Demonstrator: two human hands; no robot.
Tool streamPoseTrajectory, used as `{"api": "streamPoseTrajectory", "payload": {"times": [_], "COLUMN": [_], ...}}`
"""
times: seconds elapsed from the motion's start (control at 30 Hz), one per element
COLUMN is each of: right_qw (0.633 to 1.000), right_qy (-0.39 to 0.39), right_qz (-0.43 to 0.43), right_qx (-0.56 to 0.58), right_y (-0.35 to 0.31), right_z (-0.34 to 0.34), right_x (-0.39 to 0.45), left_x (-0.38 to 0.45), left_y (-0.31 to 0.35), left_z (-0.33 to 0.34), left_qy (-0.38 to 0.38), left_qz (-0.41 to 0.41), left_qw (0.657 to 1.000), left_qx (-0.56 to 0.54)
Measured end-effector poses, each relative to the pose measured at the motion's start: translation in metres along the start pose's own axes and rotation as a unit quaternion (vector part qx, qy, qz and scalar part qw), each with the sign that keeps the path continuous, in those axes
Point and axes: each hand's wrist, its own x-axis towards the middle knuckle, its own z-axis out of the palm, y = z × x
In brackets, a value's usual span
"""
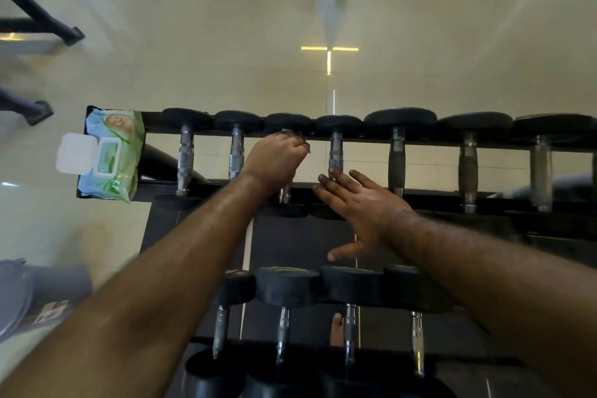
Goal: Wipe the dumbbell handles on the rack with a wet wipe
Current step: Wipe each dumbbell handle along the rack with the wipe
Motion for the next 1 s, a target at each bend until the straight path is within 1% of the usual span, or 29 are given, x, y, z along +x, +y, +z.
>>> {"api": "streamPoseTrajectory", "payload": {"times": [0.1,0.17,0.2,0.23,0.27,0.3,0.33,0.37,0.4,0.43,0.47,0.5,0.57,0.63,0.7,0.73,0.77,0.8,0.83,0.9,0.93,0.97,1.0], "right_qw": [1.000,1.000,1.000,1.000,1.000,1.000,1.000,1.000,1.000,1.000,1.000,1.000,1.000,1.000,1.000,1.000,1.000,1.000,1.000,1.000,1.000,1.000,1.000], "right_qy": [-0.008,-0.008,-0.007,-0.007,-0.006,-0.005,-0.006,-0.007,-0.009,-0.011,-0.015,-0.020,-0.023,-0.018,-0.019,-0.018,-0.018,-0.019,-0.020,-0.018,-0.016,-0.015,-0.014], "right_qz": [-0.002,-0.004,-0.003,-0.002,-0.003,-0.003,-0.002,-0.001,0.002,0.006,0.008,0.010,0.010,0.009,0.008,0.009,0.010,0.009,0.007,0.007,0.008,0.008,0.007], "right_qx": [0.000,0.001,0.003,0.006,0.006,0.004,0.002,0.001,0.000,-0.001,-0.003,-0.005,-0.007,-0.005,-0.005,-0.005,-0.004,-0.003,-0.004,-0.004,-0.002,0.000,-0.001], "right_y": [0.000,0.001,0.000,0.001,0.001,0.000,0.000,-0.001,-0.001,-0.002,-0.003,-0.003,-0.004,-0.005,-0.005,-0.004,-0.004,-0.003,-0.003,-0.004,-0.004,-0.005,-0.005], "right_z": [-0.001,-0.001,-0.001,-0.001,-0.001,-0.001,0.000,0.000,-0.001,-0.002,-0.004,-0.006,-0.008,-0.009,-0.008,-0.007,-0.007,-0.007,-0.007,-0.007,-0.008,-0.008,-0.008], "right_x": [-0.001,-0.001,-0.001,0.000,0.000,0.001,0.001,0.001,0.000,0.000,-0.001,-0.001,-0.002,-0.002,-0.001,0.000,0.000,0.000,0.000,-0.001,-0.002,-0.003,-0.003], "left_x": [-0.015,-0.038,-0.047,-0.053,-0.054,-0.052,-0.048,-0.042,-0.037,-0.032,-0.029,-0.029,-0.039,-0.052,-0.062,-0.063,-0.061,-0.059,-0.055,-0.050,-0.046,-0.043,-0.042], "left_y": [-0.003,-0.003,-0.004,-0.007,-0.011,-0.013,-0.016,-0.017,-0.016,-0.013,-0.008,-0.001,0.010,0.012,0.009,0.006,0.003,0.000,-0.002,-0.001,0.004,0.015,0.027], "left_z": [-0.010,-0.016,-0.021,-0.027,-0.034,-0.041,-0.044,-0.045,-0.044,-0.040,-0.036,-0.031,-0.021,-0.022,-0.030,-0.037,-0.044,-0.050,-0.055,-0.053,-0.051,-0.049,-0.047], "left_qy": [-0.097,-0.186,-0.219,-0.227,-0.206,-0.162,-0.088,-0.020,0.025,0.053,0.054,0.040,0.008,-0.055,-0.148,-0.187,-0.211,-0.204,-0.164,-0.053,-0.043,-0.071,-0.121], "left_qz": [0.085,0.132,0.136,0.125,0.097,0.058,0.015,-0.029,-0.062,-0.083,-0.093,-0.094,-0.069,-0.016,0.015,0.002,-0.034,-0.084,-0.144,-0.267,-0.321,-0.363,-0.385], "left_qw": [0.992,0.972,0.963,0.961,0.966,0.976,0.986,0.990,0.988,0.986,0.984,0.985,0.987,0.988,0.976,0.966,0.954,0.945,0.940,0.931,0.918,0.902,0.891], "left_qx": [-0.005,-0.047,-0.074,-0.100,-0.122,-0.137,-0.140,-0.138,-0.137,-0.138,-0.140,-0.143,-0.146,-0.144,-0.159,-0.180,-0.211,-0.241,-0.263,-0.243,-0.230,-0.223,-0.211]}}
